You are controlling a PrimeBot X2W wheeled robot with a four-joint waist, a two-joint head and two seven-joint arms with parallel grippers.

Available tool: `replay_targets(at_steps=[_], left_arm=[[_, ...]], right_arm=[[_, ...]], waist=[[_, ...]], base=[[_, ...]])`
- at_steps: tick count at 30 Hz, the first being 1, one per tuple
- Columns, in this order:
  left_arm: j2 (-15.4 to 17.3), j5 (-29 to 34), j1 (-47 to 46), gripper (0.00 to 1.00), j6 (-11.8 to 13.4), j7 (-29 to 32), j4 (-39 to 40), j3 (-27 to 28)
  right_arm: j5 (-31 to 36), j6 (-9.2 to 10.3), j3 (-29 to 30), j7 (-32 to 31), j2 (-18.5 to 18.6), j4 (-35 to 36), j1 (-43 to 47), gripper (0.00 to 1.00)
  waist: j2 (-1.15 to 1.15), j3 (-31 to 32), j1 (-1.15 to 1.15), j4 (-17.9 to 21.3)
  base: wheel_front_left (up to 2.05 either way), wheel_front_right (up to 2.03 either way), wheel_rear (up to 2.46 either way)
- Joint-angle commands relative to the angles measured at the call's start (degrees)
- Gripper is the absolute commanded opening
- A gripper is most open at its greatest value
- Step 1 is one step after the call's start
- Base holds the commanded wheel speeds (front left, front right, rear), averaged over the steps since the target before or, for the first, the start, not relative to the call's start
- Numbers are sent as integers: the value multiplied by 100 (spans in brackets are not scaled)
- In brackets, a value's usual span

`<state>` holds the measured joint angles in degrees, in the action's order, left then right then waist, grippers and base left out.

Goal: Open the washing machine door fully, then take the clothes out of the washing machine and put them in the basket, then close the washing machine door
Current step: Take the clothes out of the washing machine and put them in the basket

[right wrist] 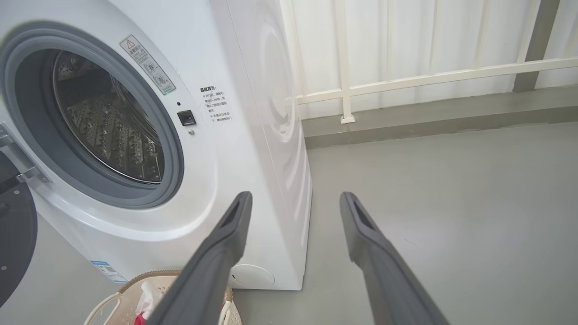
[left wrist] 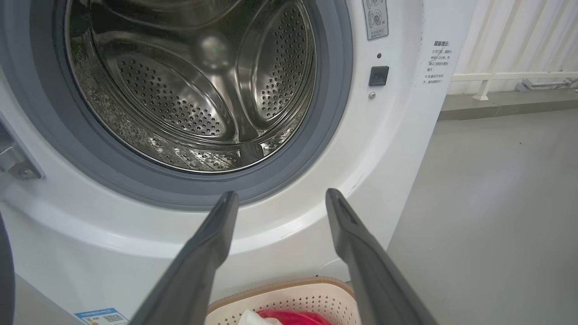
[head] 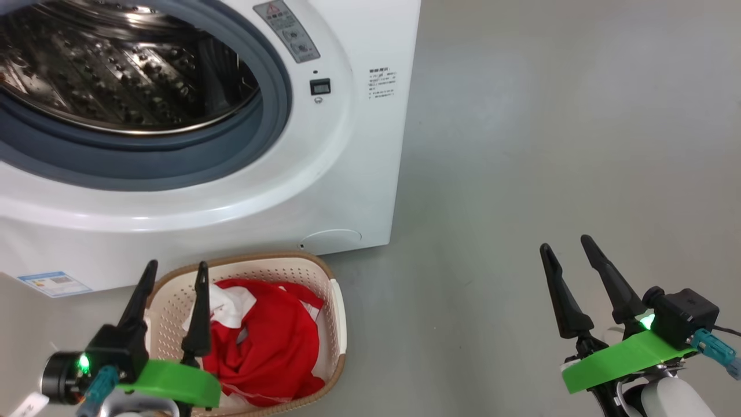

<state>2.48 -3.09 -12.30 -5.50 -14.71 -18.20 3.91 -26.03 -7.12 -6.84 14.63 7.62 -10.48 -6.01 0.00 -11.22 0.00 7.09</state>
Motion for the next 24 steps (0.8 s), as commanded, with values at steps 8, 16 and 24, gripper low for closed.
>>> replay_targets(at_steps=[8, 16, 24], left_arm=[[44, -104, 612, 100, 113, -29, 763, 208], [41, -228, 1045, 100, 196, -29, 1111, 160], [41, -370, 1527, 100, 378, -29, 1468, 168]], right_arm=[[83, -36, -80, 37, 165, 107, 246, 100], [89, -36, -49, 37, 192, 101, 407, 100], [99, -36, -25, 37, 213, 115, 548, 100]], waist=[[0, 375, 0, -70], [0, 569, 0, -102], [0, 709, 0, -111]], base=[[0, 0, 0], [0, 0, 0], [0, 0, 0]])
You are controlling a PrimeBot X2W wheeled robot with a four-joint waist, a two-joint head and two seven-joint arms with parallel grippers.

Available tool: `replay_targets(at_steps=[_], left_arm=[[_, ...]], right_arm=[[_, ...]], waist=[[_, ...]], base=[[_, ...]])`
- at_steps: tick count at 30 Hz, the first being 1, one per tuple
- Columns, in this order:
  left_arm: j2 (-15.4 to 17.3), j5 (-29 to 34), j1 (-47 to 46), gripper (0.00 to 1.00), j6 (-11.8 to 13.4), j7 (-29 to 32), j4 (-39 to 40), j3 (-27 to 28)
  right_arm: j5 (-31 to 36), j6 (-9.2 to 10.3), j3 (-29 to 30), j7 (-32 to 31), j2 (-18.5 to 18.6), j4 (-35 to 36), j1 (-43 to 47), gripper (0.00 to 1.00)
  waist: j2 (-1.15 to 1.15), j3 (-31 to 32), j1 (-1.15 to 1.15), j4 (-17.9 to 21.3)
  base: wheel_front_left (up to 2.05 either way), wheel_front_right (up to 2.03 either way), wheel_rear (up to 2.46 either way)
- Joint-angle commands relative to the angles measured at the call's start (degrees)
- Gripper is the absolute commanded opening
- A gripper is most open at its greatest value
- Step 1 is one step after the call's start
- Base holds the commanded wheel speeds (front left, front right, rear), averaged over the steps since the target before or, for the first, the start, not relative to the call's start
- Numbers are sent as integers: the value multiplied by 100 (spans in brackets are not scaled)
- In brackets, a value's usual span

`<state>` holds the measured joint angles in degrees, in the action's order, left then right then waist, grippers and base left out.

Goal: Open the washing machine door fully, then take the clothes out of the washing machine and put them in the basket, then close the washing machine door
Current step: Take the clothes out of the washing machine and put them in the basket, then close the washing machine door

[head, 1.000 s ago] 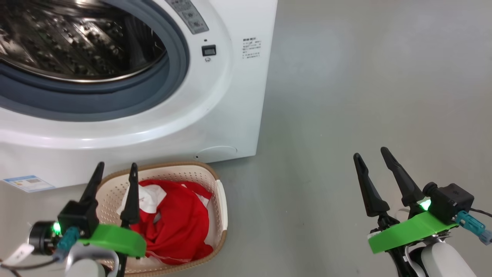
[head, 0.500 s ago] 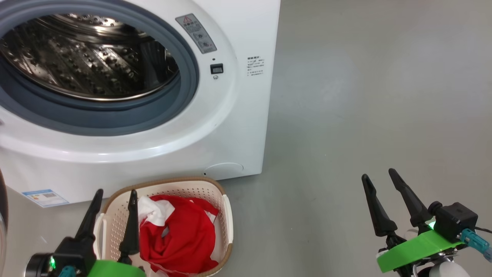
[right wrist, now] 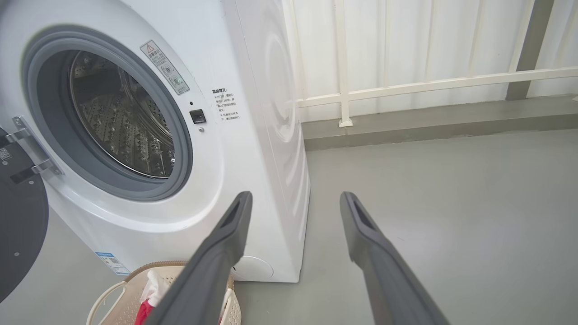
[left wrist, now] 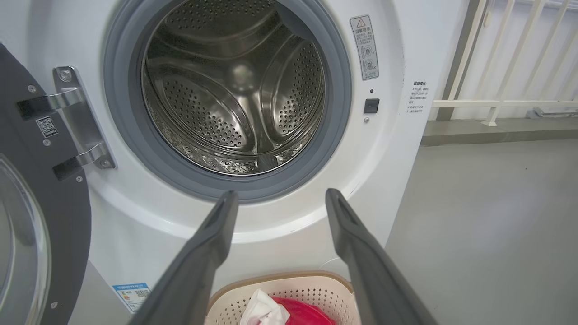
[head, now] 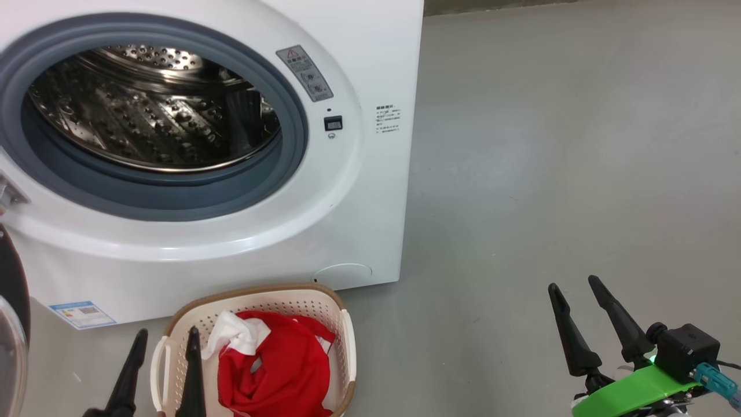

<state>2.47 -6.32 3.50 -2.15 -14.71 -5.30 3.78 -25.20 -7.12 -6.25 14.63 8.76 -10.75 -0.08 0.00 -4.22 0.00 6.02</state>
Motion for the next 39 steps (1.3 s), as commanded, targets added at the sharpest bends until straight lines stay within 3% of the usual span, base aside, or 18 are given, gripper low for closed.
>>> replay_targets(at_steps=[1, 39], left_arm=[[42, -68, -6, 100, 67, -29, 214, 177], [41, -61, 110, 100, 246, -29, 398, 120]], right_arm=[[17, -36, -80, 37, 103, 147, -29, 100], [25, -36, -58, 37, 115, 166, 13, 100]], waist=[[0, 17, 0, -7], [0, 3, 0, -38]], base=[[0, 0, 0], [-1, 1, 0]])
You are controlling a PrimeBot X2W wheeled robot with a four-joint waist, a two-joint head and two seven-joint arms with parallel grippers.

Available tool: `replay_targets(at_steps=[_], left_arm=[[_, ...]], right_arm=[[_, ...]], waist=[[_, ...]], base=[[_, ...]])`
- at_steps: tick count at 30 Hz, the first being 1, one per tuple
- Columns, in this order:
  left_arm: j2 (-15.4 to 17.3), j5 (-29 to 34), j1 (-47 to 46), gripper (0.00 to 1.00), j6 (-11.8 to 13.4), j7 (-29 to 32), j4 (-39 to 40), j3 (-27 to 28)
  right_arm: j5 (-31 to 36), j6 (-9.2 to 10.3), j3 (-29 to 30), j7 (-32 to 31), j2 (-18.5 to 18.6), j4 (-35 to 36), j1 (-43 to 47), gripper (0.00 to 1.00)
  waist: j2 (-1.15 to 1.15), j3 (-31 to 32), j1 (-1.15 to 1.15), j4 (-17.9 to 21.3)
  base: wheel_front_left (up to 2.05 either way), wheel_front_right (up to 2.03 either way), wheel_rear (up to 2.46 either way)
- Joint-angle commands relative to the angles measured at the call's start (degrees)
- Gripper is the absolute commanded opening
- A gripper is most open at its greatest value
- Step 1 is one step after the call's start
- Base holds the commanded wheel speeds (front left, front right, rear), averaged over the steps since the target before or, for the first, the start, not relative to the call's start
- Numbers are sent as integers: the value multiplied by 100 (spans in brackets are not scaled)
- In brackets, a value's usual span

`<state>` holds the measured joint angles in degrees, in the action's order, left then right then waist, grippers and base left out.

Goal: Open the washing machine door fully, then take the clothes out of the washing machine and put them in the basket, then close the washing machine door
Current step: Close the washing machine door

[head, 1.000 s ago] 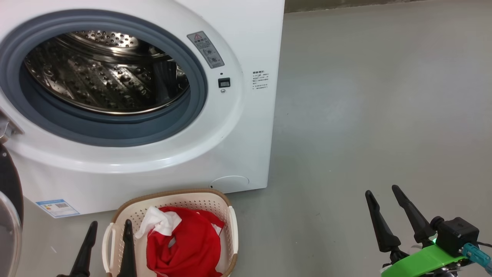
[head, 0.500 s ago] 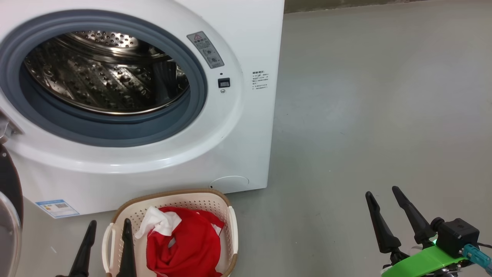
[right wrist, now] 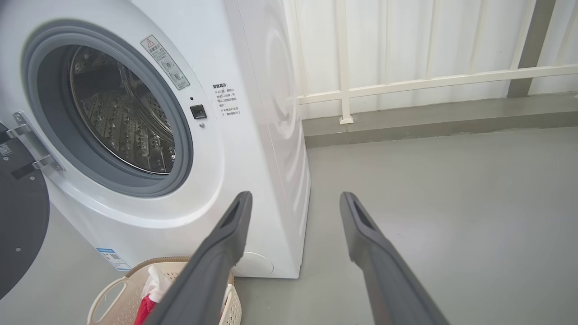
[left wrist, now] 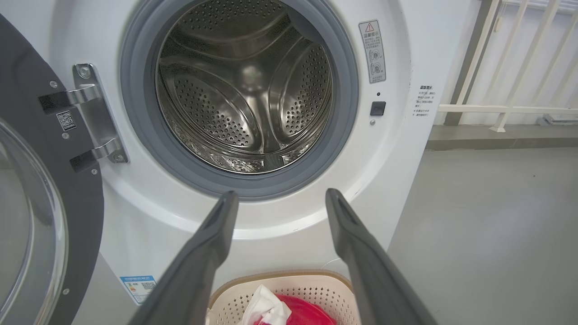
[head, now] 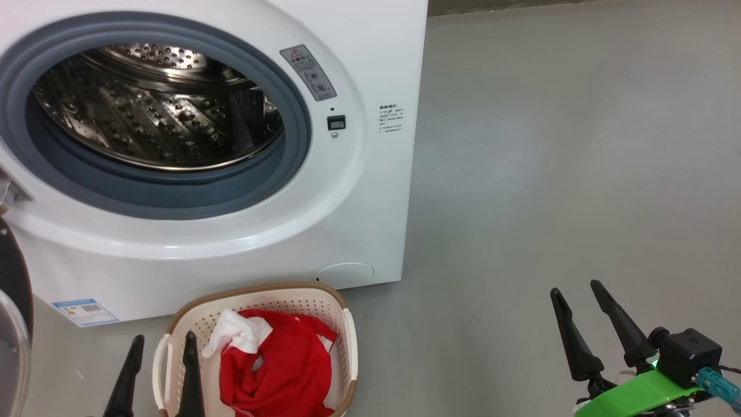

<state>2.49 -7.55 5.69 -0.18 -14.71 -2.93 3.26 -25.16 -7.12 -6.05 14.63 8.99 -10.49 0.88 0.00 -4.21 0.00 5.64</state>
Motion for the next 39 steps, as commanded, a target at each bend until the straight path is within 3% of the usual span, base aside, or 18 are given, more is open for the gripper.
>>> replay_targets(at_steps=[1, 16, 29, 39], left_arm=[[39, 70, -107, 100, 52, -29, 162, 172], [39, 83, -171, 100, 29, -29, 196, 163], [39, 57, -190, 100, 22, -29, 190, 133], [39, -78, -154, 100, 91, -29, 115, 77]], right_arm=[[22, -36, -78, 37, 92, 139, -81, 100], [29, -36, -49, 37, 83, 165, -103, 100], [35, -36, -48, 37, 101, 181, -96, 100], [36, -36, -112, 37, 152, 163, -77, 100]], waist=[[0, 6, 0, 2], [0, -73, 0, -7], [0, -99, 0, -31], [0, -85, 0, -410]], base=[[-41, 41, 0], [-101, 99, 1], [-11, 11, 0], [0, 0, 0]])
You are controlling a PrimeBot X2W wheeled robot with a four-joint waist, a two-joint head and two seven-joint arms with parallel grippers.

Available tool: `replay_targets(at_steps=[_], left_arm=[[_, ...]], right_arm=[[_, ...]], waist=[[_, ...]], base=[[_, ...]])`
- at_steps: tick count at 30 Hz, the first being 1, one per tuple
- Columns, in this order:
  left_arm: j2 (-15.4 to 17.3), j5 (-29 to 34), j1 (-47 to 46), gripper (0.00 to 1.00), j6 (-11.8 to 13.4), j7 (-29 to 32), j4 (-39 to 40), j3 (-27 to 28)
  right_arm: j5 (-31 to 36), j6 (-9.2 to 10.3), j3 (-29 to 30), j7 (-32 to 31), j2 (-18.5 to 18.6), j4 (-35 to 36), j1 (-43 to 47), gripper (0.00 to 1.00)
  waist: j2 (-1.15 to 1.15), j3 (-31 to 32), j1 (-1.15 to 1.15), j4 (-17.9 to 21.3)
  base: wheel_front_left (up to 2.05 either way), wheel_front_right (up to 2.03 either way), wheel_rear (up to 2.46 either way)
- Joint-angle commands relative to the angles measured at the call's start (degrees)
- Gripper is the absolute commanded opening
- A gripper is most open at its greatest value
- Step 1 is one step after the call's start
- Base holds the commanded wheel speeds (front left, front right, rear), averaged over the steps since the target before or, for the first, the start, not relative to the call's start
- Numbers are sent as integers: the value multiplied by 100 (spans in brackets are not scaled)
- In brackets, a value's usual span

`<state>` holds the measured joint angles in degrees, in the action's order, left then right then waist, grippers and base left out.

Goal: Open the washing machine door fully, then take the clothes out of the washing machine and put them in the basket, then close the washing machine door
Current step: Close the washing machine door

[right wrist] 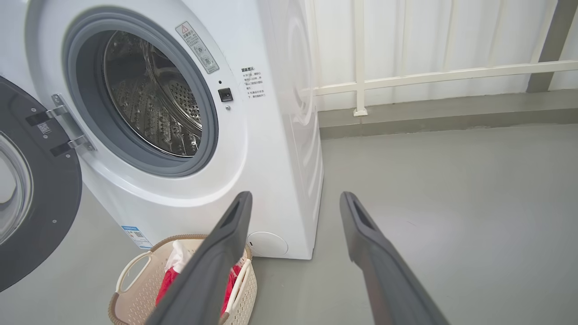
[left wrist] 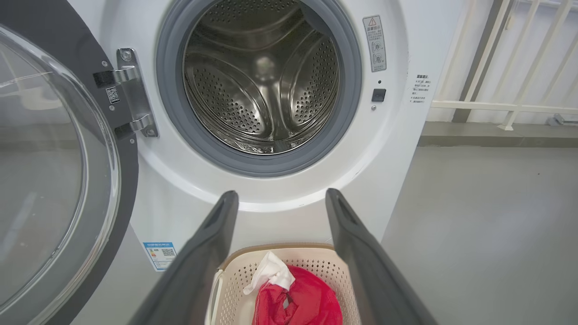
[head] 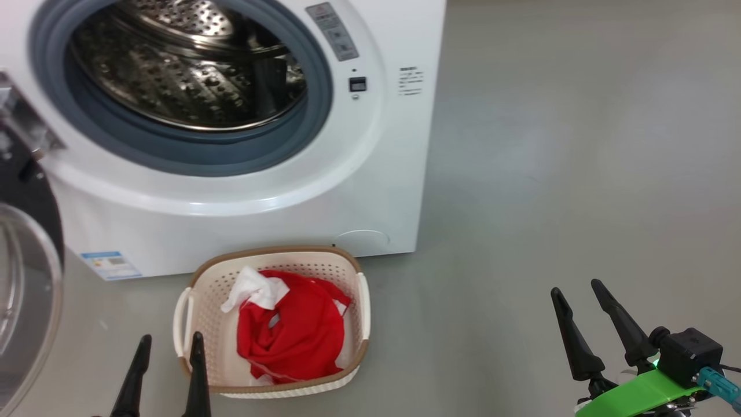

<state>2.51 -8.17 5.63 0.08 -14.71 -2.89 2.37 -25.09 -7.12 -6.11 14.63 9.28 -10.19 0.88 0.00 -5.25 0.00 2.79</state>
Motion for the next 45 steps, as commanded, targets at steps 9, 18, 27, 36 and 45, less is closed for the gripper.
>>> replay_targets(at_steps=[9, 18, 27, 36, 45], left_arm=[[37, -197, -36, 100, 180, -29, 67, 29], [37, -318, 75, 100, 262, -29, 56, -114], [37, -420, 82, 100, 301, -29, 14, -296], [37, -493, 122, 100, 377, -29, 26, -417], [37, -542, 144, 100, 424, -29, 55, -421]], right_arm=[[6, -36, -284, 37, 222, 82, -97, 100], [-18, -36, -392, 37, 266, 59, -102, 100], [-23, -36, -430, 37, 265, 50, -76, 100], [-17, -36, -481, 37, 242, 35, -76, 100], [-21, -36, -517, 37, 216, 26, -63, 100]], waist=[[0, 158, 0, -880], [0, 255, 0, -1724], [0, 305, 0, -2464], [0, 342, 0, -2818], [0, 379, 0, -2889]], base=[[0, 0, 0], [0, 0, 0], [0, 0, 0], [0, 0, 0], [0, 0, 0]])
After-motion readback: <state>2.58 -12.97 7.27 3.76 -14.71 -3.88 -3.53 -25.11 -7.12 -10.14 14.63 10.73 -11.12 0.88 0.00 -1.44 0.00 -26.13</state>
